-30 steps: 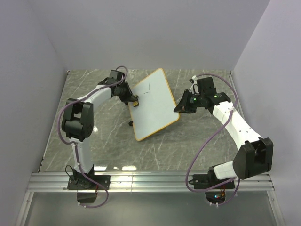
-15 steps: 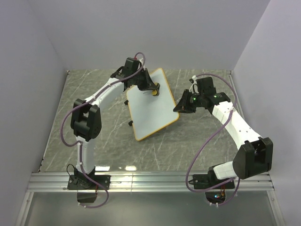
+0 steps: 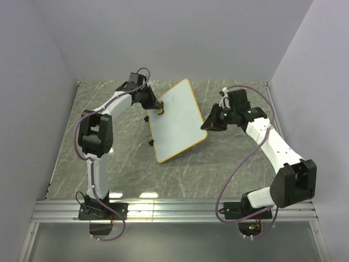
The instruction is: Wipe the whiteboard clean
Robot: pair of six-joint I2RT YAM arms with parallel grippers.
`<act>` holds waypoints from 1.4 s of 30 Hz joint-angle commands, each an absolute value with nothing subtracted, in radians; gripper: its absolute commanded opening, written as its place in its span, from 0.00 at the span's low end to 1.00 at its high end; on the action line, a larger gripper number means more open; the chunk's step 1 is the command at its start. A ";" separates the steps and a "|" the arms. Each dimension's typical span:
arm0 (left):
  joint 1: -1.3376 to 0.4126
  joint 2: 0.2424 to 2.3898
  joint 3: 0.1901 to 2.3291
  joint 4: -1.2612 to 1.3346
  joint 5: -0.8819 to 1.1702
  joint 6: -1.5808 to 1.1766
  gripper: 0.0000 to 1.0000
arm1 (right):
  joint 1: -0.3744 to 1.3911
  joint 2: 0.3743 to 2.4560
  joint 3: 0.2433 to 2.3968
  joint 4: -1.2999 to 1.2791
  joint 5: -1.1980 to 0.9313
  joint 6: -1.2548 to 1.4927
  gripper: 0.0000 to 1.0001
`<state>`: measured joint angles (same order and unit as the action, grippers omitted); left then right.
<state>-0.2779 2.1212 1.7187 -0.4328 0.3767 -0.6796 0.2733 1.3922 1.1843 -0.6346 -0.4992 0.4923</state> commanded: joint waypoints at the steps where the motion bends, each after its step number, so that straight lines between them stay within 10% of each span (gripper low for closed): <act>1: -0.311 2.131 1.735 -0.442 0.379 -0.643 0.00 | 0.288 1.397 1.167 -0.614 -0.466 0.486 0.00; 14: -0.379 2.270 2.172 -0.417 0.569 -0.773 0.00 | 0.354 1.443 1.204 -0.632 -0.434 0.472 0.00; 42: -0.304 2.227 1.959 -0.649 0.324 -0.612 0.00 | 0.388 1.485 1.233 -0.598 -0.423 0.485 0.00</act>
<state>-0.2596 2.2635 1.9804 -0.5816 0.3050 -0.6460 0.3473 1.4288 1.2156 -0.6456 -0.4644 0.5041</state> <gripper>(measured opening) 0.077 0.176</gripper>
